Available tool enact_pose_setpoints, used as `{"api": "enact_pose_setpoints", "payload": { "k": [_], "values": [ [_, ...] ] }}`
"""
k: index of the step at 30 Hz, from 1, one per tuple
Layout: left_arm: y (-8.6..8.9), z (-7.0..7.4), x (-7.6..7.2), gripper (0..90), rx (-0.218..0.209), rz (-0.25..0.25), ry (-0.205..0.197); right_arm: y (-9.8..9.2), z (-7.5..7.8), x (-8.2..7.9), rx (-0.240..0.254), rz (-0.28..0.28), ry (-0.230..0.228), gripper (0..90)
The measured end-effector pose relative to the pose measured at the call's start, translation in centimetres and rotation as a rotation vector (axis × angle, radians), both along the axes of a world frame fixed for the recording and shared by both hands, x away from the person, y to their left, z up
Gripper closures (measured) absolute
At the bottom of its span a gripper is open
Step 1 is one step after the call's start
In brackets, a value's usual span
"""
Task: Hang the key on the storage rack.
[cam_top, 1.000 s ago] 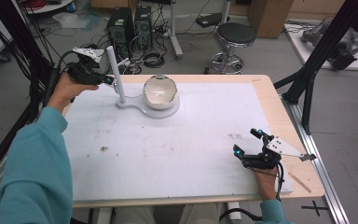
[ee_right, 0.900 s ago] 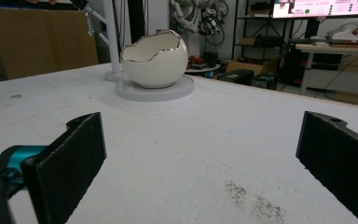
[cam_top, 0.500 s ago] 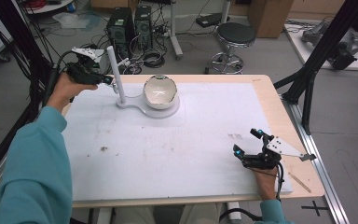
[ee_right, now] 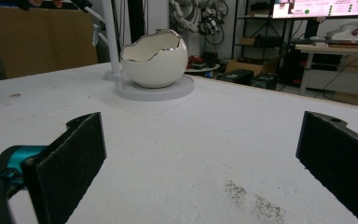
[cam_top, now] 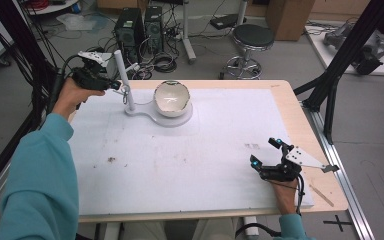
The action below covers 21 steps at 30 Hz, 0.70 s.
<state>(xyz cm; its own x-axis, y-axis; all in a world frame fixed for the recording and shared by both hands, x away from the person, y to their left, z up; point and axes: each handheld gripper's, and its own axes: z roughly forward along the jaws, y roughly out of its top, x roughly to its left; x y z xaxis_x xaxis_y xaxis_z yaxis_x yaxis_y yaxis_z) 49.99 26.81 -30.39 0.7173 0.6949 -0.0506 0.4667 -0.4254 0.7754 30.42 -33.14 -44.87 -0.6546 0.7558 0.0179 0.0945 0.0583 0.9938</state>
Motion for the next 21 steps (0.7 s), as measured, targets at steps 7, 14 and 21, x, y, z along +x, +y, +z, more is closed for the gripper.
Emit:
{"api": "enact_pose_setpoints", "payload": {
  "k": [7, 14, 21],
  "values": [
    [0.6, 0.5, -0.7, 51.4, -0.019, 0.039, -0.066, 0.1, 0.0, -0.1, 0.003, 0.0, 0.009, 0.6],
    [0.6, 0.3, -4.6, 21.1, -0.084, -0.031, -0.186, 0.1, 0.0, -0.1, -0.004, 0.001, 0.004, 0.6],
    [1.6, -0.6, -9.8, 1.6, -0.232, -0.019, -0.297, 0.0, 0.0, -0.1, -0.002, -0.004, 0.003, 0.7]
  ]
}}
